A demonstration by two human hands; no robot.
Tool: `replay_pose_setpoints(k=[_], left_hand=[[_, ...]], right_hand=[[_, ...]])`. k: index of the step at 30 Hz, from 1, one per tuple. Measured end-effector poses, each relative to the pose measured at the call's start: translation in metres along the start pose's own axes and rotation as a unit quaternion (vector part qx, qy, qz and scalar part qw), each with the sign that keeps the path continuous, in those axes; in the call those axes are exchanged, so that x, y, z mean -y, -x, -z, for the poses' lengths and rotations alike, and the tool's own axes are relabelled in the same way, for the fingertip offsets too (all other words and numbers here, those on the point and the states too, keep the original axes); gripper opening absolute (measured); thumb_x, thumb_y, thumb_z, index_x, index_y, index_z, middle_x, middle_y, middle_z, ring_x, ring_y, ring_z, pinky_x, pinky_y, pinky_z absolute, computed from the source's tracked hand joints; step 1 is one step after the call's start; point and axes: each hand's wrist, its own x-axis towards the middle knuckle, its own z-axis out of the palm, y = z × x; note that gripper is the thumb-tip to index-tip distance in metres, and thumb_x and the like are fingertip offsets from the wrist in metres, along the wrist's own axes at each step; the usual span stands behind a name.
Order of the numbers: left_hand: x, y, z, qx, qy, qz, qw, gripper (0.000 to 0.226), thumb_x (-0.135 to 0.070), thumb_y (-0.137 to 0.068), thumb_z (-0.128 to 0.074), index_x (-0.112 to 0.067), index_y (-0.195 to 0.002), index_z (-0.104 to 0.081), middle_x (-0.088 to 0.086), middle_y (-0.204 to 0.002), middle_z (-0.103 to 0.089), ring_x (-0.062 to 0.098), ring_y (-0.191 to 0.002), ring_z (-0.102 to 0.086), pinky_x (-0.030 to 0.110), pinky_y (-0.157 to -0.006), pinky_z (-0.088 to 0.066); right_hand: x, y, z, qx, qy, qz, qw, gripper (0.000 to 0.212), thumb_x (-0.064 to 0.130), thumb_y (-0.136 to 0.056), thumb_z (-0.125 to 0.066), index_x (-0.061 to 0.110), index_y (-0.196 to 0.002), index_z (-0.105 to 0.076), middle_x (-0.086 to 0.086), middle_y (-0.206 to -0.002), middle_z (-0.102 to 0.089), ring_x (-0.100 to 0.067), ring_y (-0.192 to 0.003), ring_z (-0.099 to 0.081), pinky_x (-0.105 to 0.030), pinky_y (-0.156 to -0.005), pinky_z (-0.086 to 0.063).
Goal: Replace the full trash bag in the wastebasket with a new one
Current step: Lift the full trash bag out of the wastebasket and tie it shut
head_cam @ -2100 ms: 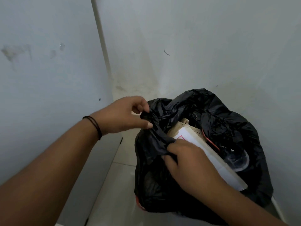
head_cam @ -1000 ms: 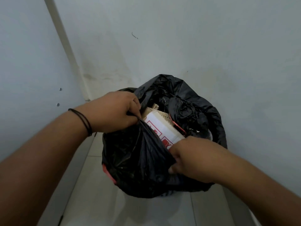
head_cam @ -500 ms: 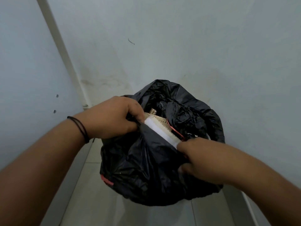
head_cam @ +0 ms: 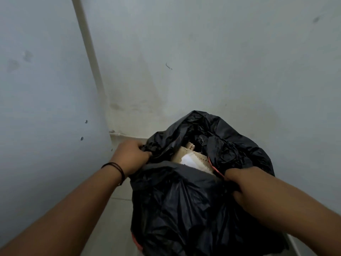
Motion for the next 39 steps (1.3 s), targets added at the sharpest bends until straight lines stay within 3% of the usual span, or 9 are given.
replay_pose_setpoints(k=[3, 8, 14, 17, 21, 26, 29, 35, 39], left_hand=[[-0.008, -0.002, 0.007, -0.069, -0.021, -0.083, 0.994, 0.016, -0.016, -0.079, -0.063, 0.0, -0.078, -0.067, 0.02, -0.081, -0.068, 0.028, -0.073, -0.061, 0.027, -0.058, -0.04], [-0.014, -0.007, 0.016, 0.06, 0.164, -0.019, 0.985, 0.052, -0.055, -0.074, -0.063, -0.003, -0.073, -0.067, 0.013, -0.074, -0.068, 0.024, -0.07, -0.065, 0.034, -0.07, -0.05], [-0.002, -0.021, 0.009, 0.054, 0.214, 0.033, 0.975, 0.03, -0.023, -0.088, -0.06, -0.007, -0.112, -0.063, 0.011, -0.103, -0.067, 0.027, -0.092, -0.064, 0.038, -0.079, -0.054], [0.002, -0.02, 0.003, 0.102, 0.117, 0.034, 0.987, 0.043, -0.03, -0.079, -0.07, -0.008, -0.115, -0.061, 0.008, -0.11, -0.065, 0.026, -0.098, -0.063, 0.039, -0.09, -0.052], [0.004, -0.02, -0.002, 0.047, 0.005, -0.053, 0.997, 0.019, -0.026, -0.081, -0.068, -0.014, -0.093, -0.075, 0.005, -0.094, -0.074, 0.017, -0.085, -0.067, 0.028, -0.08, -0.054], [0.0, -0.025, 0.004, -0.057, 0.049, -0.106, 0.992, 0.011, -0.018, -0.082, -0.064, -0.017, -0.074, -0.072, -0.001, -0.076, -0.072, 0.014, -0.073, -0.066, 0.022, -0.066, -0.049], [-0.006, -0.027, 0.004, -0.051, 0.143, -0.115, 0.982, 0.016, -0.013, -0.083, -0.063, -0.02, -0.069, -0.067, -0.003, -0.071, -0.068, 0.013, -0.067, -0.063, 0.024, -0.065, -0.05], [-0.012, -0.025, 0.001, 0.002, 0.296, -0.089, 0.951, 0.022, -0.047, -0.081, -0.059, -0.025, -0.081, -0.062, 0.0, -0.073, -0.064, 0.013, -0.067, -0.06, 0.028, -0.066, -0.048], [-0.007, -0.028, -0.007, -0.001, 0.1, -0.097, 0.99, 0.033, -0.034, -0.084, -0.062, -0.021, -0.114, -0.058, -0.004, -0.086, -0.064, 0.012, -0.083, -0.061, 0.022, -0.072, -0.042]], right_hand=[[-0.007, 0.012, 0.001, -0.012, -0.056, 0.024, 0.998, 0.011, 0.039, -0.085, -0.054, 0.033, -0.093, -0.06, 0.011, -0.098, -0.064, -0.003, -0.086, -0.06, -0.018, -0.065, -0.041], [-0.012, 0.003, 0.034, -0.011, -0.188, 0.036, 0.981, 0.068, 0.091, -0.039, -0.051, 0.043, -0.086, -0.064, 0.027, -0.08, -0.067, 0.008, -0.065, -0.063, -0.019, -0.067, -0.053], [0.0, -0.097, 0.068, -0.31, -0.087, 0.002, 0.947, 0.027, 0.021, -0.092, -0.044, 0.014, -0.104, -0.067, -0.008, -0.111, -0.067, -0.023, -0.1, -0.06, -0.036, -0.086, -0.049], [0.002, -0.145, 0.051, -0.266, 0.003, 0.018, 0.964, 0.047, 0.017, -0.095, -0.04, 0.013, -0.142, -0.036, -0.012, -0.151, -0.032, -0.027, -0.136, -0.033, -0.04, -0.111, -0.027], [-0.001, -0.168, 0.026, -0.164, 0.061, 0.002, 0.985, 0.046, 0.032, -0.098, -0.031, 0.025, -0.144, -0.028, -0.01, -0.126, -0.059, -0.028, -0.123, -0.047, -0.049, -0.11, -0.019], [-0.005, -0.169, 0.034, -0.284, -0.086, -0.004, 0.955, 0.038, 0.042, -0.099, -0.025, 0.017, -0.092, -0.053, -0.006, -0.084, -0.058, -0.031, -0.092, -0.058, -0.034, -0.071, -0.037], [-0.013, -0.167, 0.039, -0.206, 0.062, -0.048, 0.975, 0.036, 0.03, -0.094, -0.041, 0.021, -0.129, -0.046, -0.011, -0.114, -0.053, -0.032, -0.107, -0.051, -0.038, -0.083, -0.038], [-0.017, -0.164, 0.041, -0.186, 0.102, -0.061, 0.975, 0.017, 0.02, -0.089, -0.047, 0.014, -0.095, -0.062, -0.003, -0.089, -0.054, -0.027, -0.102, -0.051, -0.046, -0.104, -0.021], [-0.019, -0.147, 0.065, -0.282, -0.08, 0.007, 0.956, 0.01, 0.028, -0.085, -0.055, 0.022, -0.08, -0.051, 0.003, -0.08, -0.053, -0.02, -0.083, -0.051, -0.027, -0.071, -0.035]])
